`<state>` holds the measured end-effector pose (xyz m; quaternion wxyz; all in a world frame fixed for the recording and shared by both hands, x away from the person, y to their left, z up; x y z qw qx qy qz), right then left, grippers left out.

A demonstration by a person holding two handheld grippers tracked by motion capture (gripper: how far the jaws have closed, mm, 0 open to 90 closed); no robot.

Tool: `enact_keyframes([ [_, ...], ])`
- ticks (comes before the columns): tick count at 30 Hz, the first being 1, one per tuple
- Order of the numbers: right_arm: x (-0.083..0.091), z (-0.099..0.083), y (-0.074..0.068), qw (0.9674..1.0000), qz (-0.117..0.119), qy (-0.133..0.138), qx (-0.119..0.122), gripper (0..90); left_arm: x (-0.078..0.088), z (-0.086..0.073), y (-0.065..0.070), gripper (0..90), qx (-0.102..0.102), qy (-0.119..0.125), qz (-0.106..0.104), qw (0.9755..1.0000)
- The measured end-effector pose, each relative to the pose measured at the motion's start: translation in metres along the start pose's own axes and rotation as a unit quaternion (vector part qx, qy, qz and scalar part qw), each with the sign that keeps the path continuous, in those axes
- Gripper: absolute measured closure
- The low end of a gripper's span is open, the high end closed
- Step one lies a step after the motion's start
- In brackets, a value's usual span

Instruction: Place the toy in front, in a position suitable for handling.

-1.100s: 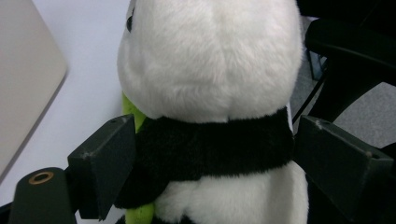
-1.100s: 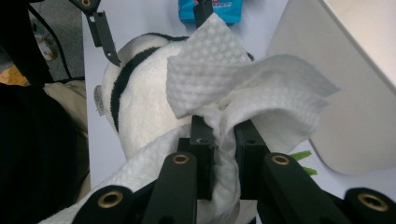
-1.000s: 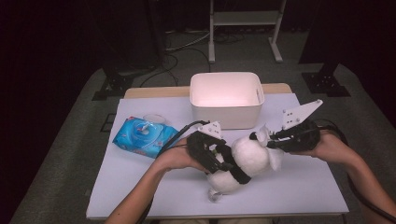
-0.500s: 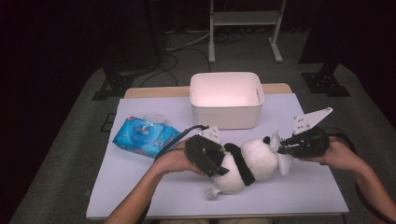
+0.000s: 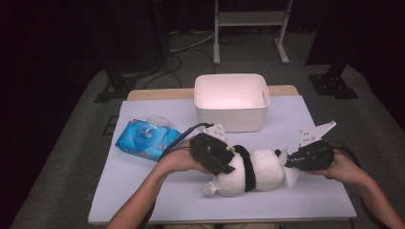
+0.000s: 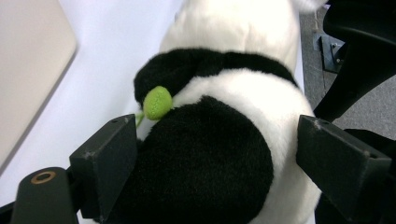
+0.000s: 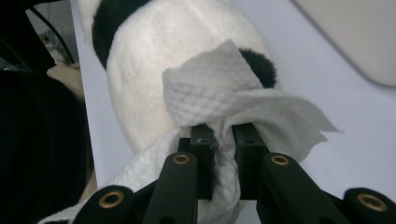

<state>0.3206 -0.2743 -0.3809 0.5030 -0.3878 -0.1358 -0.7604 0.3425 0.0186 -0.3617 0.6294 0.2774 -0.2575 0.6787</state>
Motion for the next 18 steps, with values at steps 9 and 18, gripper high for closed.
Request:
enact_keyframes([
  [9,-0.018,0.001,-0.004,0.999,0.037,0.026,-0.002,80.6,0.012,-0.009,-0.002,20.0,0.005,-0.009,-0.006,0.9999],
  [18,-0.003,0.022,-0.013,0.999,0.009,0.019,0.039,80.3,0.015,-0.014,-0.001,22.5,0.005,-0.009,-0.013,0.9999],
])
Point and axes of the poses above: each handheld gripper's, and its own axes: x roughly backward along the jaws, z roughly out of its top, y roughly to its right, the point moved 3 cm from there along -x, roughly forward along the jaws, and after that the axes turned 7 degrees about -x, right-handed, at the moved point
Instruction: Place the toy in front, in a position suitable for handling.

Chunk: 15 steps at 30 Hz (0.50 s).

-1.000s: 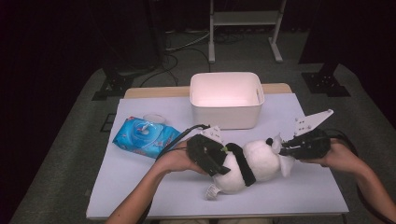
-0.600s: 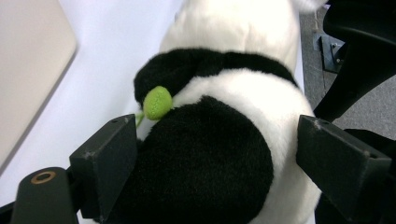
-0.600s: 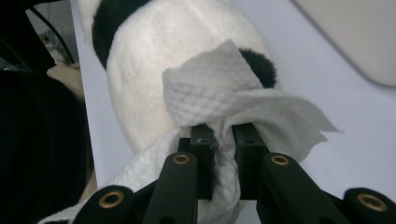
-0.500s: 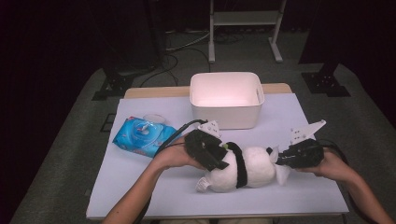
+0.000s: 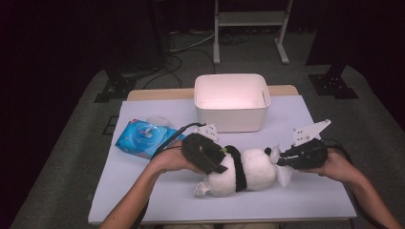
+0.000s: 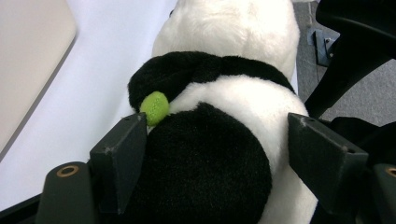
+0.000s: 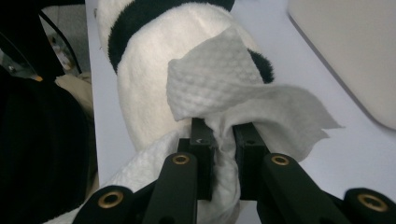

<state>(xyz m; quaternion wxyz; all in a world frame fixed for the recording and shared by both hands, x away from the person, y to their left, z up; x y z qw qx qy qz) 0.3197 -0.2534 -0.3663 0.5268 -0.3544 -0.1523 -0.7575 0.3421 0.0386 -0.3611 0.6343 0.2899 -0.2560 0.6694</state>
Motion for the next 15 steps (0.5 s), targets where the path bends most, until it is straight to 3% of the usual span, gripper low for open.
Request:
enact_keyframes([
  [5,0.003,0.011,-0.001,0.9999,-0.003,-0.002,0.016,80.3,0.001,-0.003,-0.001,22.6,0.004,0.006,0.0,1.0],
  [15,0.0,0.029,-0.007,0.9992,-0.004,-0.007,0.039,80.0,-0.008,0.005,0.004,22.6,-0.011,0.015,-0.004,0.9998],
])
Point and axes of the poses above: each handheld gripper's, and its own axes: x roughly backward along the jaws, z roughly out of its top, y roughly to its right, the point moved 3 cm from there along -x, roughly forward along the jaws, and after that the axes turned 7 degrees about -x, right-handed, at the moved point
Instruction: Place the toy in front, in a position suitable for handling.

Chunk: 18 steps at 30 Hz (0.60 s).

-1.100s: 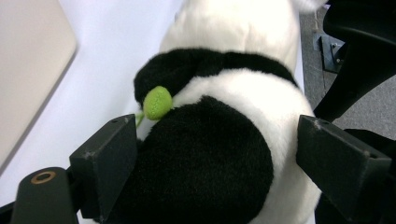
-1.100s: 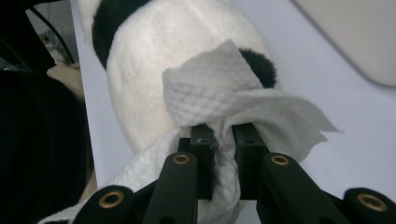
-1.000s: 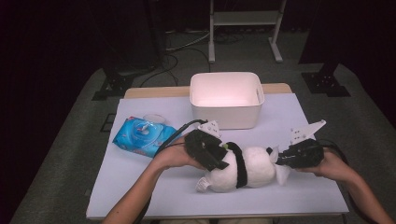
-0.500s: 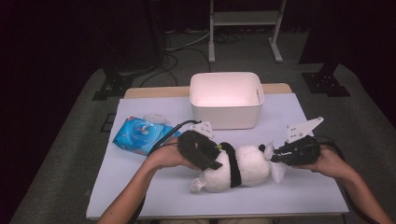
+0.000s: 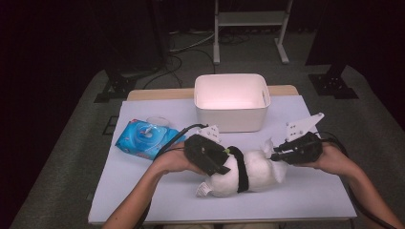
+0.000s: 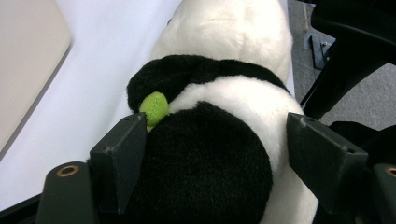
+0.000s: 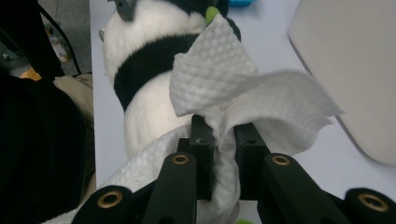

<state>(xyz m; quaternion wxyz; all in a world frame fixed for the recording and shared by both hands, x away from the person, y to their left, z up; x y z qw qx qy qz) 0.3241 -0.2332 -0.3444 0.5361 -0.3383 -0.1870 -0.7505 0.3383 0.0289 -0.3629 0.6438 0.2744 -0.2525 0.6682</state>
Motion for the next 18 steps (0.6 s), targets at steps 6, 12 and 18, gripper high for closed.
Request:
enact_keyframes([
  [6,-0.015,0.015,-0.002,0.9997,0.004,-0.019,0.014,80.0,-0.004,0.009,0.005,22.3,-0.018,-0.012,-0.001,0.9998],
  [12,-0.017,0.007,0.0,0.9997,0.003,-0.019,0.012,80.0,0.002,0.008,0.008,19.5,-0.018,-0.002,-0.001,0.9998],
  [18,-0.016,-0.001,0.006,0.9999,-0.001,-0.013,-0.004,80.0,0.011,0.008,0.011,17.1,-0.017,0.005,0.011,0.9998],
])
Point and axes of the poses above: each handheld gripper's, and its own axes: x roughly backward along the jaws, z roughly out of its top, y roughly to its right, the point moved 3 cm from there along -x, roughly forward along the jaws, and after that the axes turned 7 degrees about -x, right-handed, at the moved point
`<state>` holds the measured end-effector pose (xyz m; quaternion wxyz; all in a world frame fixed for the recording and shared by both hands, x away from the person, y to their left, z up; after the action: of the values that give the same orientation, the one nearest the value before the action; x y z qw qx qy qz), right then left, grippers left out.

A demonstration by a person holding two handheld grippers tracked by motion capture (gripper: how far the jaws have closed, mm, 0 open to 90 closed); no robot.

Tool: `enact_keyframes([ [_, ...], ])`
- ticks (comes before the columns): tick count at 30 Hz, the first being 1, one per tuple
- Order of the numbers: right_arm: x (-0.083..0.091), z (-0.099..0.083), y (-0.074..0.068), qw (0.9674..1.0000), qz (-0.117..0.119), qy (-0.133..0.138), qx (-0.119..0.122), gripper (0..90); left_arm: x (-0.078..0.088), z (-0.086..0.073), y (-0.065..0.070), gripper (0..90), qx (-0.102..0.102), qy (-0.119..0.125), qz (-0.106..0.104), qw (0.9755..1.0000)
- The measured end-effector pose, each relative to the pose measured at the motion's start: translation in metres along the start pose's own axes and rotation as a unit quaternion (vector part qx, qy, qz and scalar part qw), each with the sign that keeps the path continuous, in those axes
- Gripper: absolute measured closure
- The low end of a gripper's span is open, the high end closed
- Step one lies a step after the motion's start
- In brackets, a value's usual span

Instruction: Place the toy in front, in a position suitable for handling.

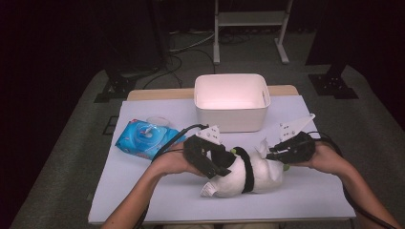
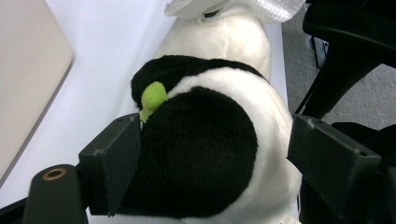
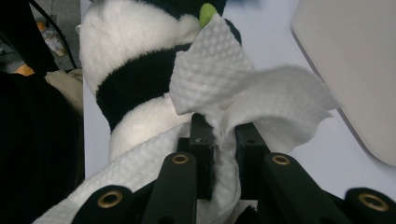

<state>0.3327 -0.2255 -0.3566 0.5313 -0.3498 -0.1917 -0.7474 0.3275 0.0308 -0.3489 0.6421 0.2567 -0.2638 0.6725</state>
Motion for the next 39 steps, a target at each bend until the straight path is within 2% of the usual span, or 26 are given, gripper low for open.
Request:
enact_keyframes([
  [5,0.001,-0.002,0.002,1.0,-0.004,0.004,-0.005,80.0,0.003,0.0,-0.001,17.0,-0.003,-0.007,0.009,0.9999],
  [7,0.002,-0.004,0.002,1.0,-0.003,0.003,-0.007,80.0,-0.002,-0.001,-0.001,17.4,-0.01,-0.022,0.02,0.9995],
  [10,0.003,-0.004,0.001,1.0,-0.003,0.001,-0.003,80.0,-0.005,-0.001,-0.003,17.7,-0.011,-0.024,0.026,0.9993],
  [11,0.004,-0.006,-0.001,1.0,-0.004,-0.001,-0.005,80.0,-0.007,0.001,-0.006,19.0,-0.017,-0.023,0.031,0.9991],
  [14,0.006,-0.011,-0.003,0.9999,-0.002,-0.002,-0.01,80.1,-0.008,0.001,-0.009,19.5,-0.016,-0.019,0.033,0.9992],
  [15,0.007,-0.012,-0.004,1.0,-0.003,-0.001,-0.008,80.2,-0.01,0.002,-0.012,19.5,-0.013,-0.02,0.039,0.9989],
  [18,0.007,-0.015,-0.007,0.9999,-0.002,-0.003,-0.011,80.3,-0.011,0.003,-0.014,19.5,-0.015,-0.021,0.038,0.9989],
  [19,0.008,-0.016,-0.011,1.0,-0.001,-0.005,-0.002,80.2,-0.012,0.002,-0.015,19.5,-0.012,-0.018,0.033,0.9992],
  [22,0.007,-0.014,-0.013,0.9999,-0.006,-0.008,0.003,80.2,-0.013,0.001,-0.015,19.5,-0.009,-0.015,0.025,0.9995],
  [25,0.004,-0.006,-0.016,0.9996,-0.012,-0.017,0.018,80.1,-0.013,-0.002,-0.016,19.5,-0.005,-0.012,0.02,0.9997],
  [30,-0.002,0.006,-0.015,0.9992,-0.013,-0.027,0.025,80.1,-0.012,-0.004,-0.017,19.4,-0.002,-0.007,0.015,0.9999],
  [33,-0.013,0.021,-0.017,0.9987,-0.009,-0.033,0.037,80.0,-0.012,-0.004,-0.017,19.4,-0.004,-0.005,0.012,0.9999],
  [35,-0.022,0.03,-0.019,0.9985,0.003,-0.034,0.043,79.8,-0.013,-0.003,-0.017,19.4,0.0,-0.001,0.011,0.9999],
  [36,-0.022,0.03,-0.019,0.9985,0.003,-0.034,0.043,79.8,-0.013,-0.003,-0.017,19.4,0.0,-0.001,0.011,0.9999],
  [37,-0.032,0.037,-0.023,0.9973,0.004,-0.046,0.057,79.6,-0.013,-0.004,-0.019,19.3,-0.001,-0.007,0.013,0.9999],
  [39,-0.035,0.042,-0.022,0.9968,0.006,-0.051,0.062,79.7,-0.011,-0.007,-0.021,19.4,0.006,-0.005,0.011,0.9999],
])
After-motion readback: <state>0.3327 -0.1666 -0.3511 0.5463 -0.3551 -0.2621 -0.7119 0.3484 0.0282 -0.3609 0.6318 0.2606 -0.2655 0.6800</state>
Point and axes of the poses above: each handheld gripper's, and its own axes: x roughly backward along the jaws, z roughly out of its top, y roughly to its right, the point moved 3 cm from there along -x, roughly forward along the jaws, and after that the axes turned 7 degrees about -x, right-handed, at the moved point
